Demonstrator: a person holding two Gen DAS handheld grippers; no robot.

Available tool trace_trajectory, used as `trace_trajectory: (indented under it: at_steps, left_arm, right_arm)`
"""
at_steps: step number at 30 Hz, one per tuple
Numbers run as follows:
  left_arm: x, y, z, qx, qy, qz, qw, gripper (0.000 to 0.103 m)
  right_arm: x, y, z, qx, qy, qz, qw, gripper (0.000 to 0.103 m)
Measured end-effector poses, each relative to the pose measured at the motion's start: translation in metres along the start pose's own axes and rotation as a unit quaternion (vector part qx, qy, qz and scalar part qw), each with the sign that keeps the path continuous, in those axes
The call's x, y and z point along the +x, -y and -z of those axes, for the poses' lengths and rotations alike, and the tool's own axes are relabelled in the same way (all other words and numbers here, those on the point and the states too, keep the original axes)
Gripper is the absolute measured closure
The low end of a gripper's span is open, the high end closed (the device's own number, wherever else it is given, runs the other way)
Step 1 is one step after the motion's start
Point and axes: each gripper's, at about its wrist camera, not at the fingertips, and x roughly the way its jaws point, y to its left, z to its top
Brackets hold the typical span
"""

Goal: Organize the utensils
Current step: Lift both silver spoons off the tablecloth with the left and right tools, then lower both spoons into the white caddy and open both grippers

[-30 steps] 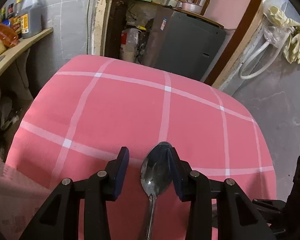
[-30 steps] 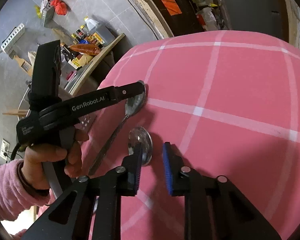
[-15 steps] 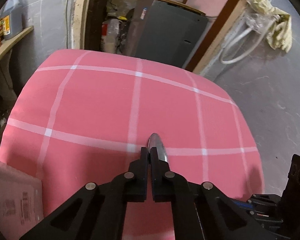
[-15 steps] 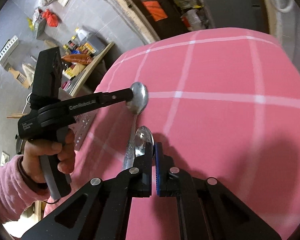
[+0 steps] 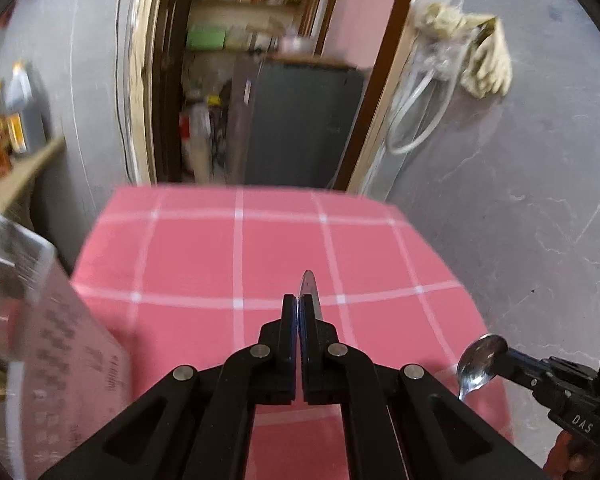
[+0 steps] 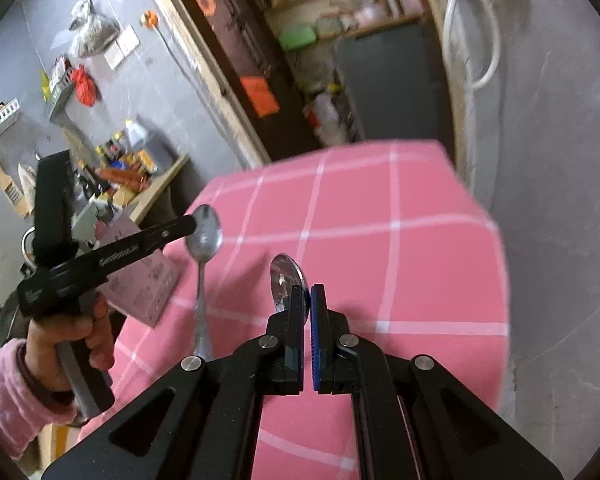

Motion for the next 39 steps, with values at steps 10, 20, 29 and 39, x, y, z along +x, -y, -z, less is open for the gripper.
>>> trace_trajectory:
  at_steps: [10, 20, 29, 39]
  left_arm:
    - [-0.108, -0.007, -0.030, 0.033, 0.123, 0.001, 0.9919, 0.101]
    - [-0.197, -0.036, -0.057, 0.046, 0.209, -0.003, 0.9769, 0.101]
    - [-0.216, -0.098, -0.085, 0.036, 0.251, -0.058, 0.9657, 0.101]
    - [-0.187, -0.140, -0.089, 0.059, 0.273, -0.125, 0.9520, 0.101]
  right_arm:
    - [-0.071, -0.067, -0.036, -0.042, 0.123, 0.041, 0.991, 0.100]
    - [-0.116, -0.167, -0.080, -0.090, 0.225, 0.027, 0.970, 0.100]
    - [-0.100, -0.246, -0.108, -0.139, 0.275, 0.025, 0.951, 0.100]
    - [-0.056, -0.287, -0.093, -0.191, 0.254, 0.044, 0.947, 0.100]
